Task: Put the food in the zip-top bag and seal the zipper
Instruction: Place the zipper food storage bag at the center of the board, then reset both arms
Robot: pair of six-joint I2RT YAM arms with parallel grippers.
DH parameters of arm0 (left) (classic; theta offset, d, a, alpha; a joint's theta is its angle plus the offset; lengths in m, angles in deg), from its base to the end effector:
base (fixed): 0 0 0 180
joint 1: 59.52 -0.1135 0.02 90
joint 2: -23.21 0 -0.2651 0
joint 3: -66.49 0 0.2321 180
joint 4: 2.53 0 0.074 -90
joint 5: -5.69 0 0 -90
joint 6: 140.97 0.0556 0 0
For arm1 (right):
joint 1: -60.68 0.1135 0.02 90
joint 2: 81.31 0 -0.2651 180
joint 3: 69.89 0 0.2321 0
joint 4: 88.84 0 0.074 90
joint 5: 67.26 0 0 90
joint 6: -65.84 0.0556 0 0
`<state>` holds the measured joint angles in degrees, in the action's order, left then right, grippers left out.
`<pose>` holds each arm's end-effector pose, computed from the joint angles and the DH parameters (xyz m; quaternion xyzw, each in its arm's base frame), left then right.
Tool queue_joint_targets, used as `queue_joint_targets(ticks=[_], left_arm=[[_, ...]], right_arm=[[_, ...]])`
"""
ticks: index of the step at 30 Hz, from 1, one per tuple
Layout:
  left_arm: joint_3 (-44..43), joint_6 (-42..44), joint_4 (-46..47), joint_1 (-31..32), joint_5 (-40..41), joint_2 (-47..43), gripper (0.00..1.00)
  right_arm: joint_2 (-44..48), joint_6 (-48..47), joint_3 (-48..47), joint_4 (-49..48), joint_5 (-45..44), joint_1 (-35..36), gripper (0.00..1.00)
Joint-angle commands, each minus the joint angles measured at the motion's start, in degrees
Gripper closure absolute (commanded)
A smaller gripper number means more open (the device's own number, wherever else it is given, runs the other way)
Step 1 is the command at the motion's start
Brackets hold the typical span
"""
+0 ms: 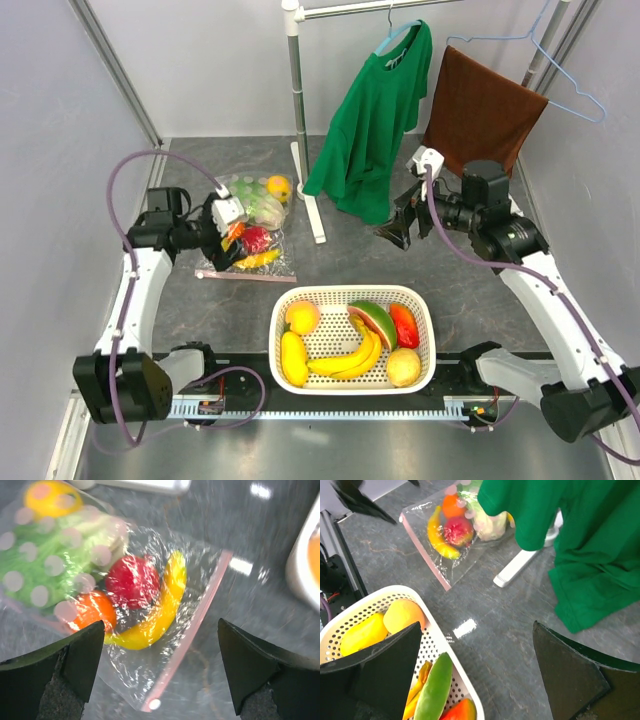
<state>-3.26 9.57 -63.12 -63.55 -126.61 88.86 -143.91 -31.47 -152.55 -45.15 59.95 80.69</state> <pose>0.2079 -0.0229 0.2756 0.5144 0.7374 -0.1485 0.4118 0.1993 0.1084 0.3811 -0.3570 0.7295 0.3227 0.4860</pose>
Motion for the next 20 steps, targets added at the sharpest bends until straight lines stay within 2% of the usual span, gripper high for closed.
queue_joint_targets(ticks=[1, 3, 6, 13, 20], left_arm=[[-12.87, -30.52, -0.18, -0.01, -1.65, -5.08, 0.0], [-18.94, -38.77, -2.2, -0.01, 0.98, -4.83, 0.0], [-23.62, -46.7, -6.33, -0.1, 4.5, -4.83, 0.0], [-22.67, -50.33, -10.64, -0.1, 9.6, -10.36, 0.0], [-22.49, -51.65, -12.23, -0.19, 14.17, -10.02, 0.0]], right_arm=[[5.29, 0.19, 0.27, 3.72, -4.16, -0.41, 0.02], [6.53, 1.33, 0.62, 5.82, -6.18, -0.5, 0.02], [8.82, 3.34, 0.71, 8.54, -10.38, -0.59, 0.02], [12.68, 3.88, 2.2, 14.61, -18.83, -6.99, 0.02], [17.17, 7.22, 4.49, 15.41, -17.44, -10.34, 0.02]])
